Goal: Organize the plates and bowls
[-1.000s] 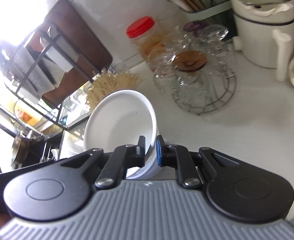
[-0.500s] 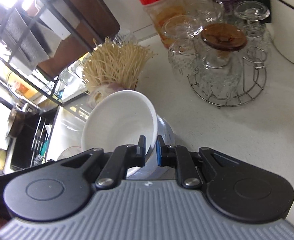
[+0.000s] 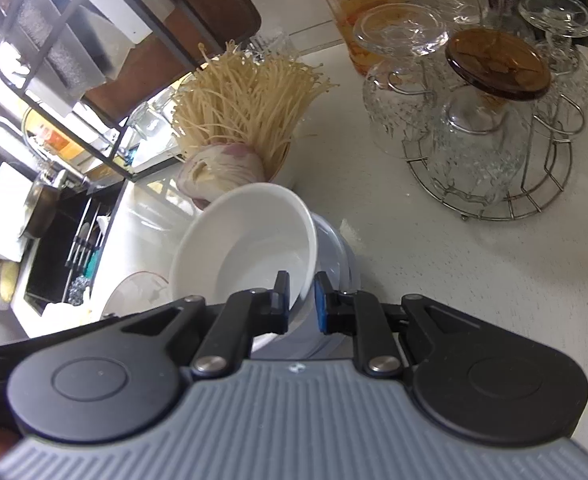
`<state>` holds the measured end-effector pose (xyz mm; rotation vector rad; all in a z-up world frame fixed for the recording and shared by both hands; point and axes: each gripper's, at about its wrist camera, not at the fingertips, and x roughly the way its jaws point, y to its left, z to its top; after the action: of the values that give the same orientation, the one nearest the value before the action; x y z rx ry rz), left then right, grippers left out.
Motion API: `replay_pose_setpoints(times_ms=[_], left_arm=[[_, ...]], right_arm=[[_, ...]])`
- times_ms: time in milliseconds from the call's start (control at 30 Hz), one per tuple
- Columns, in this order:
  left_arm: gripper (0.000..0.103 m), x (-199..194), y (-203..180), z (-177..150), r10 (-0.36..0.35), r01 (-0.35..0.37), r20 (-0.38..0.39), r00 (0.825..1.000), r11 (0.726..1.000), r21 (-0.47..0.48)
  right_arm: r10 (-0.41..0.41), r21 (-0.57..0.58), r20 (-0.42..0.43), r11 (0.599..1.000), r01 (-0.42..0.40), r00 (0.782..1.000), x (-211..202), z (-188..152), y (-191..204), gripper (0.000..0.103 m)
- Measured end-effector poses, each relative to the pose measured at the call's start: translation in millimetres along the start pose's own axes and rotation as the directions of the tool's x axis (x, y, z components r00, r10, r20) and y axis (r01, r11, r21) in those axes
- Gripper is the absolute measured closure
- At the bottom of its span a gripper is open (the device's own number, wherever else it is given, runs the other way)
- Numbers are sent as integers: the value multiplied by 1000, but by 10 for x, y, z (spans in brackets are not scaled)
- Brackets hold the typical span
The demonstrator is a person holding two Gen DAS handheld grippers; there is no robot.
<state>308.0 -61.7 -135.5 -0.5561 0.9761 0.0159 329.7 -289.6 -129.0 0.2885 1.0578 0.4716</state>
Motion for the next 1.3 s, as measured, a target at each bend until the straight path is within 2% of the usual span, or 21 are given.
replay_pose_setpoints(times_ms=[33, 133, 300, 467, 800, 1067, 1300], left_arm=[[69, -7, -6, -6, 8, -8, 1, 1000, 1000, -4], [67, -45, -36, -20, 27, -26, 7, 1000, 1000, -11], [67, -163, -103, -43, 49, -49, 33, 998, 999, -2], [67, -348, -187, -92, 66, -68, 71, 995, 997, 27], [67, -1129, -349, -281, 84, -95, 173, 981, 994, 52], [67, -1734, -450, -595, 60, -91, 229, 972, 987, 130], [67, -2253, -527, -943, 26, -82, 269, 963, 976, 200]], right_arm=[[4, -2, -6, 1000, -4, 1000, 3, 13, -12, 77], [15, -11, -11, 1000, -15, 1000, -17, 43, -30, 66], [27, -38, -11, 999, -27, 1000, -91, 67, -45, 66], [38, -78, 36, 996, -35, 999, -279, 42, -4, 66], [66, -100, 132, 994, -53, 989, -872, -111, 150, 66], [78, -104, 241, 993, -54, 967, -1499, -456, 357, 66], [74, -104, 319, 994, -42, 945, -1953, -927, 532, 66]])
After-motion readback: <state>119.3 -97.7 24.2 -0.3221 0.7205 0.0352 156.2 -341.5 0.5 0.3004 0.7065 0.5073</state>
